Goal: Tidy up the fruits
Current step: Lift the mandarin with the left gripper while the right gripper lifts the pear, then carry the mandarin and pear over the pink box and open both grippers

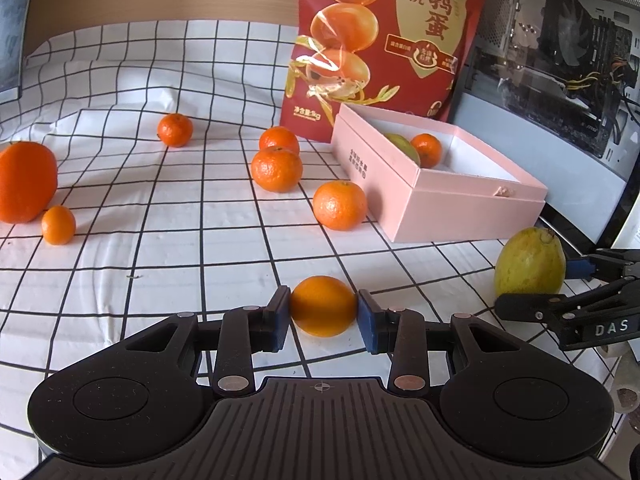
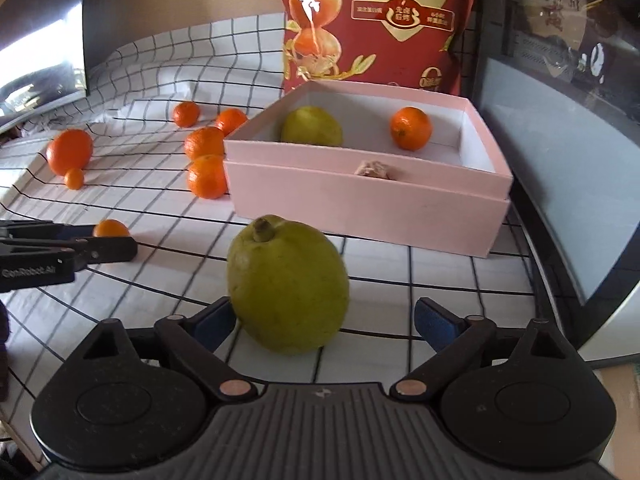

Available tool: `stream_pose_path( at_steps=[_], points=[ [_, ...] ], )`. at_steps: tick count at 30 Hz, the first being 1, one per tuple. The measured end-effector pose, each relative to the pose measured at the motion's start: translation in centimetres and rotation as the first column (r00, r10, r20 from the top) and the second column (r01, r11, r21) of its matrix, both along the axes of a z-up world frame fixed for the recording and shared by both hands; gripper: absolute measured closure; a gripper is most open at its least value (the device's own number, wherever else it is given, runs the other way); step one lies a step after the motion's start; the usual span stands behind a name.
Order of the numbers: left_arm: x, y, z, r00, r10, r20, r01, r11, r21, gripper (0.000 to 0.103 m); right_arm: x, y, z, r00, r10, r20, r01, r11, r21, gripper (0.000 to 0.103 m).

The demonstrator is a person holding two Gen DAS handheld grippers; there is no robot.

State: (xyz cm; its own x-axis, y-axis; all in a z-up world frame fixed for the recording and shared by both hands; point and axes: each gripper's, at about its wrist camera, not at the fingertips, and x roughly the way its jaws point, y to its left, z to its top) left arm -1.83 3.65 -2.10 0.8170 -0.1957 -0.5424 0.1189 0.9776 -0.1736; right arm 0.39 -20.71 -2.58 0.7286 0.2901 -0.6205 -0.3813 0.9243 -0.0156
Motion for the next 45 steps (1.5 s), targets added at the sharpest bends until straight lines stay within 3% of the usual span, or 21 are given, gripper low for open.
stream_pose_path(
  at_steps=[3, 10, 15, 18, 22, 25, 27, 30, 34, 37, 41, 45],
  points=[
    [0.0, 0.0, 0.0, 1.0, 0.0, 0.0, 0.0, 1.0, -0.002, 0.063, 0.2, 0.6, 0.0, 1.0, 0.008, 0.015, -0.008, 1.0, 0.001, 0.016],
    [0.0, 0.0, 0.0, 1.0, -0.001, 0.0, 0.001, 1.0, -0.015, 0.063, 0.6, 1.3, 0.2, 0.999, 0.033, 0.007, -0.033, 0.999, 0.003, 0.045],
    [0.0, 0.1, -0.1, 1.0, -0.008, 0.003, 0.008, 1.0, -0.013, 0.063, 0.6, 1.2, 0.5, 1.0, 0.021, -0.018, -0.021, 1.0, -0.003, 0.046],
    [0.4, -0.1, 0.3, 0.997, -0.074, -0.008, 0.074, 0.996, -0.046, 0.063, 0.6, 0.8, 1.1, 1.0, 0.005, -0.027, -0.005, 1.0, 0.001, 0.046],
    [2.3, -1.7, 3.7, 0.988, -0.15, 0.042, 0.152, 0.986, -0.073, 0.063, 0.1, 0.7, 4.7, 0.999, -0.002, 0.041, 0.002, 1.0, -0.003, 0.046],
    [5.6, -3.7, 6.7, 0.984, -0.163, 0.067, 0.167, 0.983, -0.07, 0.063, 0.7, 1.5, 9.1, 0.994, -0.004, 0.107, 0.007, 1.0, -0.025, 0.046],
    [8.1, -5.0, 7.8, 0.985, -0.156, 0.072, 0.163, 0.98, -0.112, 0.063, 1.8, 2.0, 12.0, 0.991, -0.033, 0.13, 0.036, 0.999, -0.021, 0.046],
    [10.8, -7.2, 8.2, 0.984, -0.138, 0.115, 0.155, 0.974, -0.164, 0.063, 3.5, 2.9, 16.2, 0.975, -0.098, 0.198, 0.104, 0.994, -0.025, 0.046],
    [13.6, -9.4, 6.2, 0.98, -0.148, 0.134, 0.179, 0.951, -0.253, 0.063, 5.5, 4.5, 19.8, 0.951, -0.13, 0.282, 0.158, 0.984, -0.08, 0.046],
    [14.5, -10.6, 4.7, 0.97, -0.232, 0.071, 0.241, 0.949, -0.201, 0.063, 7.1, 5.0, 20.7, 0.945, -0.16, 0.284, 0.195, 0.976, -0.1, 0.046],
    [14.6, -11.0, 4.0, 0.979, -0.189, 0.083, 0.197, 0.975, -0.107, 0.064, 8.5, 5.1, 20.0, 0.947, -0.177, 0.269, 0.215, 0.97, -0.116, 0.046],
    [14.3, -11.9, 3.6, 0.971, -0.216, 0.099, 0.217, 0.976, -0.005, 0.063, 9.0, 4.8, 19.0, 0.95, -0.206, 0.233, 0.237, 0.965, -0.112, 0.046]
  ],
)
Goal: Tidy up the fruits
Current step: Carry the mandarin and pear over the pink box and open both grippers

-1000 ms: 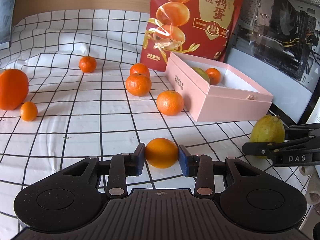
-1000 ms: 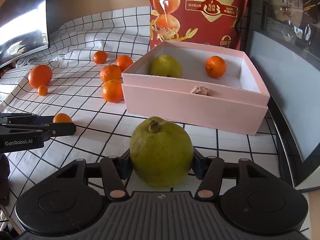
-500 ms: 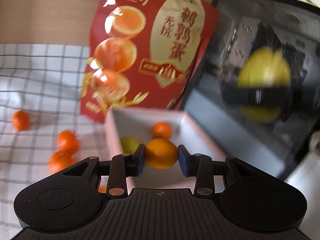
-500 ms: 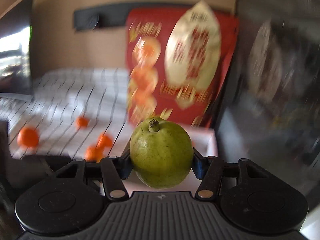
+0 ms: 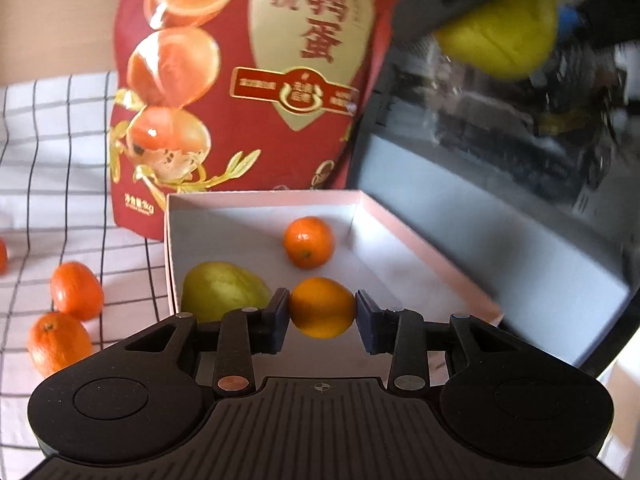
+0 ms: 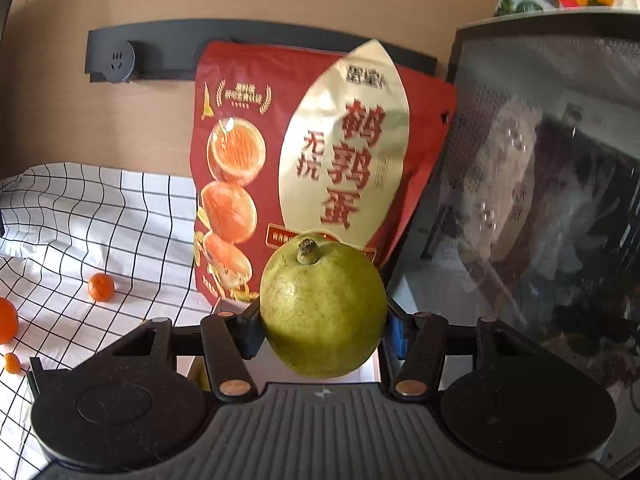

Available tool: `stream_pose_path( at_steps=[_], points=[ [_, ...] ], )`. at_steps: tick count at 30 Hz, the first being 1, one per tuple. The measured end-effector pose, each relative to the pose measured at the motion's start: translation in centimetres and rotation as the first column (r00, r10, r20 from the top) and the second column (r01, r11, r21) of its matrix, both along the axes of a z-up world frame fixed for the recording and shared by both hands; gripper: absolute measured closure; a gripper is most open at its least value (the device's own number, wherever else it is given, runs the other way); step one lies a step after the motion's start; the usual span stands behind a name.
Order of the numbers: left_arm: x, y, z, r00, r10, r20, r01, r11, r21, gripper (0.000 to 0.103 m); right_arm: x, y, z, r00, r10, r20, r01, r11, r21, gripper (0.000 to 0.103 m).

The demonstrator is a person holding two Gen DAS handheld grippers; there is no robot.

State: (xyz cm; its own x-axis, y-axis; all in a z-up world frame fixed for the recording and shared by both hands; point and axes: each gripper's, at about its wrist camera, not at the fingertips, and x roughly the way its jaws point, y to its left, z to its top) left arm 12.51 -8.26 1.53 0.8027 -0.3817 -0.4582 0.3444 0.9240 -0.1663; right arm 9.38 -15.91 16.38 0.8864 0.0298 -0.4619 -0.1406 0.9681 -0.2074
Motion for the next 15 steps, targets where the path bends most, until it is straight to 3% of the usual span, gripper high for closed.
stream_pose_path(
  at_steps=[2, 6, 8, 12, 15],
  points=[
    [-0.1, -0.2, 0.1, 1.0, -0.017, -0.005, 0.017, 1.0, 0.022, 0.061, -0.4, 0.0, -0.2, 1.0, 0.003, 0.008, -0.003, 1.0, -0.014, 0.046],
    [0.3, 0.0, -0.2, 0.992, -0.1, -0.073, 0.098, 0.995, -0.034, 0.063, -1.1, 0.5, -0.2, 0.999, 0.02, 0.043, -0.018, 0.999, -0.052, 0.046],
    [0.0, 0.2, 0.0, 0.996, -0.071, -0.061, 0.068, 0.997, -0.041, 0.062, -1.0, 0.7, -0.2, 0.998, 0.026, 0.053, -0.023, 0.998, -0.056, 0.046],
    [-0.9, 3.6, 1.6, 0.999, 0.0, -0.041, -0.007, 0.987, -0.16, 0.062, -0.8, 0.9, -0.3, 0.999, 0.031, 0.041, -0.029, 0.998, -0.055, 0.046],
    [-2.2, 6.8, 3.1, 0.999, 0.037, 0.007, -0.036, 0.989, -0.145, 0.062, -0.4, 0.5, -0.5, 0.999, 0.031, 0.022, -0.03, 0.998, -0.047, 0.046]
  ],
)
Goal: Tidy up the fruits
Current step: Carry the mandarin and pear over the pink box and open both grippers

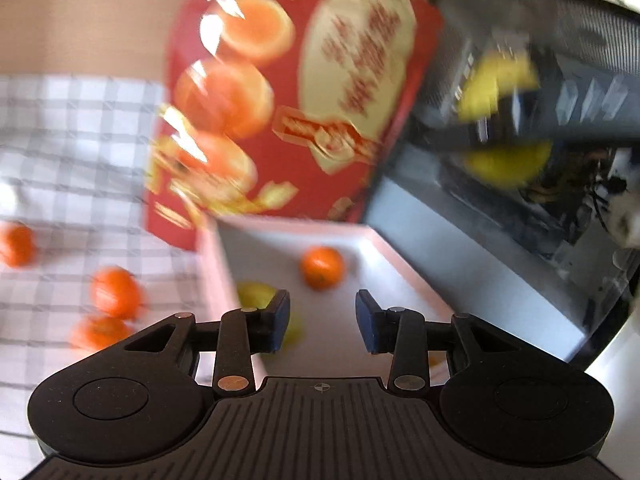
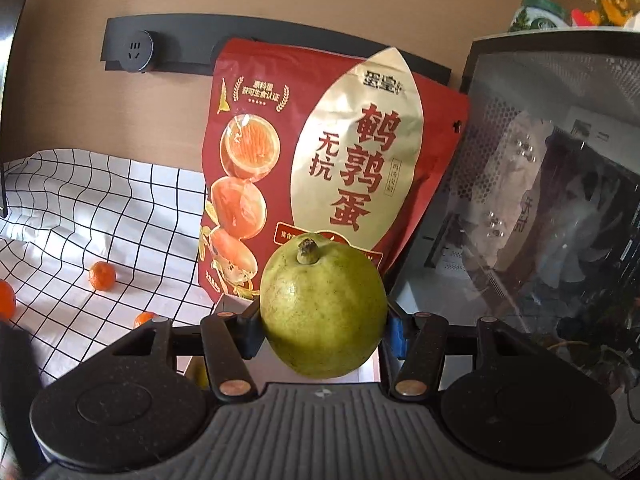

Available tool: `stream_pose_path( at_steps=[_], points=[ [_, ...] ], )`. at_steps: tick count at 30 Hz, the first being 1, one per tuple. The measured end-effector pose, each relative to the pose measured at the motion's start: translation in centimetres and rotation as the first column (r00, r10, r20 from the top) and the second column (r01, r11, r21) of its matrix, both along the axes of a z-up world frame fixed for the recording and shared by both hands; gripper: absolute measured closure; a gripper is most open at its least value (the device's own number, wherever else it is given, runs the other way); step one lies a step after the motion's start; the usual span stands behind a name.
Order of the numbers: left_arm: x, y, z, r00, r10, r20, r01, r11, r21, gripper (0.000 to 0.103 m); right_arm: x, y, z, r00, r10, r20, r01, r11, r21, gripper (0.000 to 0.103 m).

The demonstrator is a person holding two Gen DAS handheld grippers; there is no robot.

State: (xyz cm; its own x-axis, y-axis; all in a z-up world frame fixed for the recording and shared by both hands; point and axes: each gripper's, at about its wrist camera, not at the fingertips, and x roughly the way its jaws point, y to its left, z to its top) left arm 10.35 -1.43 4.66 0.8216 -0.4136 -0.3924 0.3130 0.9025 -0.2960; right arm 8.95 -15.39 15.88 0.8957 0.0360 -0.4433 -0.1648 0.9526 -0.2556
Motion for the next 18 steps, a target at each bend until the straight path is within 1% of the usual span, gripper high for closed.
stream_pose_path(
  at_steps=[2, 4, 6, 8, 9, 11, 12, 14, 15, 16, 18],
  points=[
    [-1.0, 2.9, 0.5, 0.998, 0.052, 0.035, -0.054, 0.998, 0.038, 0.062, 0.8, -0.3, -0.3, 1.0, -0.014, -0.021, 0.014, 1.0, 0.012, 0.046],
    [-2.0, 6.4, 0.7, 0.991, 0.127, 0.051, -0.13, 0.99, 0.057, 0.062, 2.0, -0.6, -0.8, 0.998, -0.029, -0.056, 0.03, 0.999, 0.029, 0.046],
    [-2.5, 10.2, 0.8, 0.975, 0.215, 0.064, -0.219, 0.974, 0.065, 0.062, 3.5, -0.7, -1.7, 0.993, -0.044, -0.107, 0.05, 0.998, 0.049, 0.046],
    [-3.1, 13.9, 0.5, 0.948, 0.311, 0.065, -0.314, 0.948, 0.058, 0.062, 5.1, -0.6, -2.8, 0.984, -0.057, -0.167, 0.07, 0.995, 0.073, 0.046],
    [-3.4, 15.7, 0.2, 0.934, 0.354, 0.056, -0.356, 0.934, 0.038, 0.062, 6.0, -0.5, -3.5, 0.978, -0.064, -0.2, 0.083, 0.993, 0.086, 0.046],
    [-4.5, 18.9, -0.5, 0.906, 0.421, 0.048, -0.421, 0.907, -0.026, 0.062, 7.5, -0.2, -5.0, 0.963, -0.079, -0.259, 0.11, 0.988, 0.104, 0.046],
    [-5.1, 20.2, -0.8, 0.885, 0.462, 0.06, -0.459, 0.887, -0.058, 0.062, 8.2, 0.0, -5.8, 0.955, -0.091, -0.281, 0.124, 0.987, 0.103, 0.046],
    [-6.1, 22.2, -1.3, 0.841, 0.534, 0.083, -0.527, 0.845, -0.093, 0.062, 9.6, 0.6, -7.4, 0.941, -0.121, -0.317, 0.155, 0.984, 0.086, 0.046],
    [-6.3, 23.1, -1.5, 0.826, 0.558, 0.08, -0.548, 0.829, -0.113, 0.062, 10.1, 0.7, -8.1, 0.933, -0.132, -0.335, 0.168, 0.982, 0.082, 0.046],
    [-6.5, 24.0, -1.5, 0.82, 0.568, 0.069, -0.556, 0.819, -0.139, 0.062, 10.5, 0.7, -8.8, 0.925, -0.141, -0.354, 0.181, 0.98, 0.083, 0.046],
    [-6.6, 25.3, -1.8, 0.814, 0.579, 0.04, -0.564, 0.805, -0.184, 0.062, 11.4, 0.7, -10.0, 0.907, -0.156, -0.391, 0.206, 0.974, 0.091, 0.046]
  ],
)
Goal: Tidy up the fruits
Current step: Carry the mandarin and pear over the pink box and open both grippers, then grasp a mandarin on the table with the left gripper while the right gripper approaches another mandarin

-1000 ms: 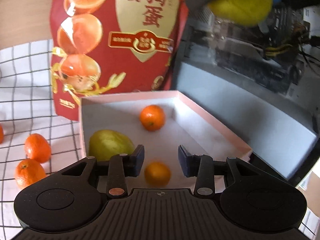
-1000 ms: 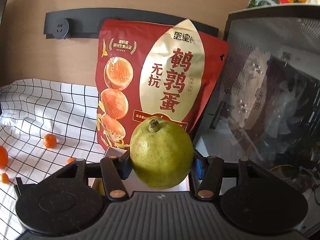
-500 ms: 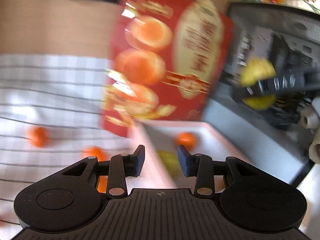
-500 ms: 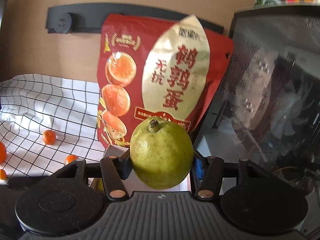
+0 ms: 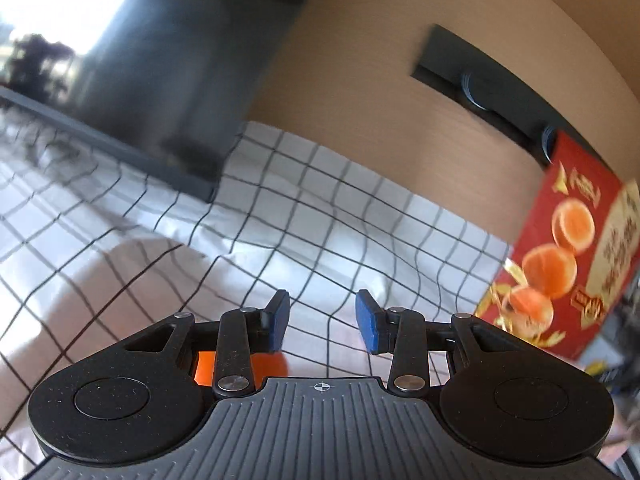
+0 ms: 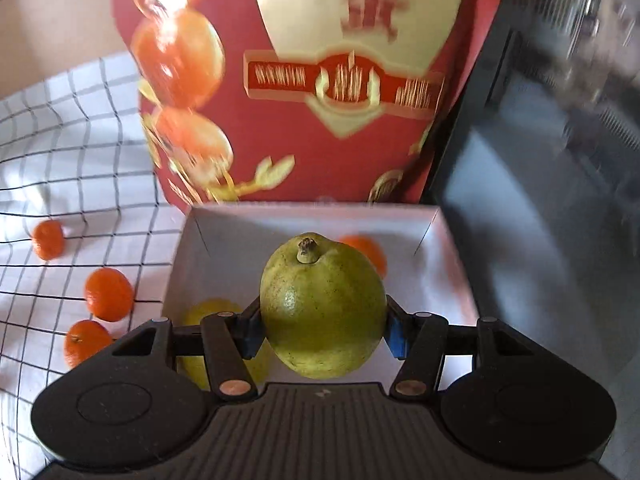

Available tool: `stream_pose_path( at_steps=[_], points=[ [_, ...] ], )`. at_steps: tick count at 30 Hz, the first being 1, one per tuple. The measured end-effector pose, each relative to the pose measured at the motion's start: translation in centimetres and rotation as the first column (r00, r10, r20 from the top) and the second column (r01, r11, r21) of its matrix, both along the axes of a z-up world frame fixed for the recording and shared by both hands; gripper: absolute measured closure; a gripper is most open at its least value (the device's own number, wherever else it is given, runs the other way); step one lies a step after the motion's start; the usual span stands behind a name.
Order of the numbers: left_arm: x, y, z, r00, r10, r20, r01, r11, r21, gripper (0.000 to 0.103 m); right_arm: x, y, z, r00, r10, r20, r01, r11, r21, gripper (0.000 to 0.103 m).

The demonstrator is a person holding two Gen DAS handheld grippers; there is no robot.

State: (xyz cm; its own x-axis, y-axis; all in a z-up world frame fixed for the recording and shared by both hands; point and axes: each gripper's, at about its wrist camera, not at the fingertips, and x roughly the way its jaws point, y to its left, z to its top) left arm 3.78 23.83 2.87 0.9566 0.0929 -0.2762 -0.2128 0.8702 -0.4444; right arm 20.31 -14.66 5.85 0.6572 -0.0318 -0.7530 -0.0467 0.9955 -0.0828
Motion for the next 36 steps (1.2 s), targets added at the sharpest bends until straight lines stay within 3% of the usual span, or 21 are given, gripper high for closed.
stream_pose_path(
  at_steps=[5, 10, 12, 17, 20, 25, 29, 32, 36],
  points=[
    [0.4, -0.1, 0.0, 1.0, 0.02, -0.018, -0.02, 0.999, 0.028, 0.062, 1.2, -0.2, -2.8, 0.997, -0.04, -0.063, 0.04, 0.999, 0.006, 0.046],
    [0.9, -0.2, -0.7, 0.998, 0.02, -0.055, -0.018, 0.999, 0.044, 0.062, 1.1, -1.8, -2.9, 0.997, -0.053, -0.061, 0.056, 0.997, 0.045, 0.043],
    [0.9, 0.0, -0.9, 0.998, 0.032, -0.058, -0.03, 0.999, 0.039, 0.063, 0.2, -1.9, -2.3, 0.999, -0.042, -0.011, 0.042, 0.999, 0.01, 0.04],
    [0.4, 0.5, -0.8, 0.996, 0.074, -0.042, -0.073, 0.997, 0.026, 0.062, -4.5, 0.8, 0.3, 0.972, 0.061, 0.226, -0.01, 0.976, -0.218, 0.03],
    [-0.4, 1.3, -0.5, 0.994, 0.105, -0.026, -0.105, 0.994, 0.0, 0.062, -7.5, 3.3, 1.4, 0.944, 0.183, 0.274, -0.118, 0.964, -0.238, 0.029],
    [-3.5, 3.0, 0.4, 0.982, 0.179, 0.056, -0.174, 0.981, -0.085, 0.062, -11.6, 9.6, 1.7, 0.885, 0.389, 0.255, -0.359, 0.92, -0.158, 0.026],
    [-4.9, 4.1, 0.4, 0.967, 0.243, 0.076, -0.231, 0.963, -0.14, 0.062, -11.8, 14.2, 1.2, 0.847, 0.497, 0.189, -0.511, 0.859, 0.03, 0.026],
    [-4.6, 4.2, 0.3, 0.971, 0.232, 0.051, -0.222, 0.963, -0.155, 0.062, -11.5, 17.8, 0.0, 0.829, 0.542, 0.137, -0.558, 0.817, 0.147, 0.026],
    [-4.7, 3.9, 0.5, 0.977, 0.205, 0.06, -0.194, 0.969, -0.151, 0.062, -10.5, 21.5, -2.9, 0.811, 0.579, 0.087, -0.585, 0.797, 0.149, 0.034]
  ],
)
